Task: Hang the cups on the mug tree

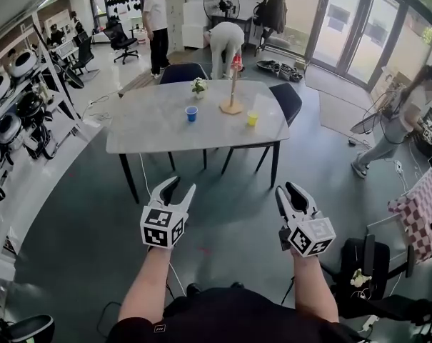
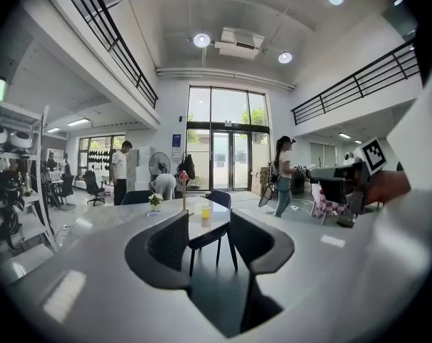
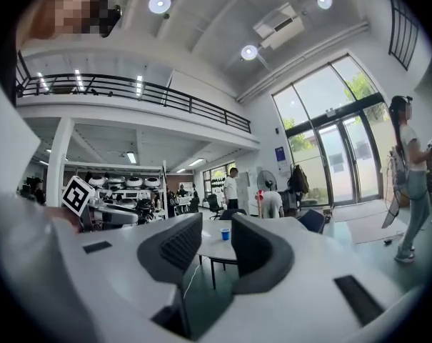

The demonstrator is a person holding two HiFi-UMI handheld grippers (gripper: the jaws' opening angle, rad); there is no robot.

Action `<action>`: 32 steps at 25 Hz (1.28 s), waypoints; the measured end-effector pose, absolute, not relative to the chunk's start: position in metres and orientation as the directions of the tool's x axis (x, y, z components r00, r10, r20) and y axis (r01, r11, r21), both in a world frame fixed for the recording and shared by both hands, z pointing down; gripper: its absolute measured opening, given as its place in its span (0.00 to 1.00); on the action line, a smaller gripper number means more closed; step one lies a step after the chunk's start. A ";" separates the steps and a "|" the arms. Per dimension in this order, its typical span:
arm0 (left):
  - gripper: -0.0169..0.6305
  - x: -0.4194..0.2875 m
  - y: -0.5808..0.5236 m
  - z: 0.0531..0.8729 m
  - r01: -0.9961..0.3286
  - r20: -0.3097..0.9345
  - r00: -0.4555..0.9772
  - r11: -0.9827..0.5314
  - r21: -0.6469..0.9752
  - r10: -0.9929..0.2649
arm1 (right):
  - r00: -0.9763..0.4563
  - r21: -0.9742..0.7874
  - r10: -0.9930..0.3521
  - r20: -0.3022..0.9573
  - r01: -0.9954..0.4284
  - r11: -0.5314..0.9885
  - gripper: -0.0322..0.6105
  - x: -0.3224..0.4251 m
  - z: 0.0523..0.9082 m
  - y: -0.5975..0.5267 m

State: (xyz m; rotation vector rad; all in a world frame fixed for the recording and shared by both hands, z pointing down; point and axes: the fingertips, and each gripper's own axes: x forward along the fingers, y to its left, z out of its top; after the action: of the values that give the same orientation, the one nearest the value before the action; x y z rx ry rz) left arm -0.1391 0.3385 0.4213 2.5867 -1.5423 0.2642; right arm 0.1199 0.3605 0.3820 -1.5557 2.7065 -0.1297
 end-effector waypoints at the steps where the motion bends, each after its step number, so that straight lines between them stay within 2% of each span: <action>1: 0.29 -0.138 0.339 0.421 -0.880 0.210 0.467 -0.476 0.009 -0.859 | -0.504 -0.085 -0.863 0.035 -0.862 0.500 0.21 0.122 0.385 0.360; 5: 0.32 -0.138 0.338 0.422 -0.886 0.212 0.455 -0.464 0.007 -0.865 | -0.504 -0.082 -0.862 0.053 -0.863 0.499 0.28 0.124 0.392 0.360; 11: 0.42 -0.141 0.339 0.425 -0.904 0.221 0.416 -0.427 0.000 -0.882 | -0.529 -0.111 -0.846 0.071 -0.847 0.520 0.44 0.128 0.398 0.360; 14: 0.44 -0.138 0.341 0.430 -0.908 0.229 0.408 -0.419 0.002 -0.884 | -0.536 -0.121 -0.841 0.075 -0.842 0.526 0.49 0.132 0.403 0.362; 32: 0.45 -0.032 0.351 0.437 -0.872 0.244 0.479 -0.488 0.026 -0.843 | -0.537 -0.172 -0.842 0.050 -0.835 0.523 0.49 0.219 0.418 0.388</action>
State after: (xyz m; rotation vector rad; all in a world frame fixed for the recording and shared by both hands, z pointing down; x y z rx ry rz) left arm -0.0320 0.3507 0.4369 2.5728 -1.5032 0.2995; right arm 0.2195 0.3879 0.4181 -1.4914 2.7069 -0.2723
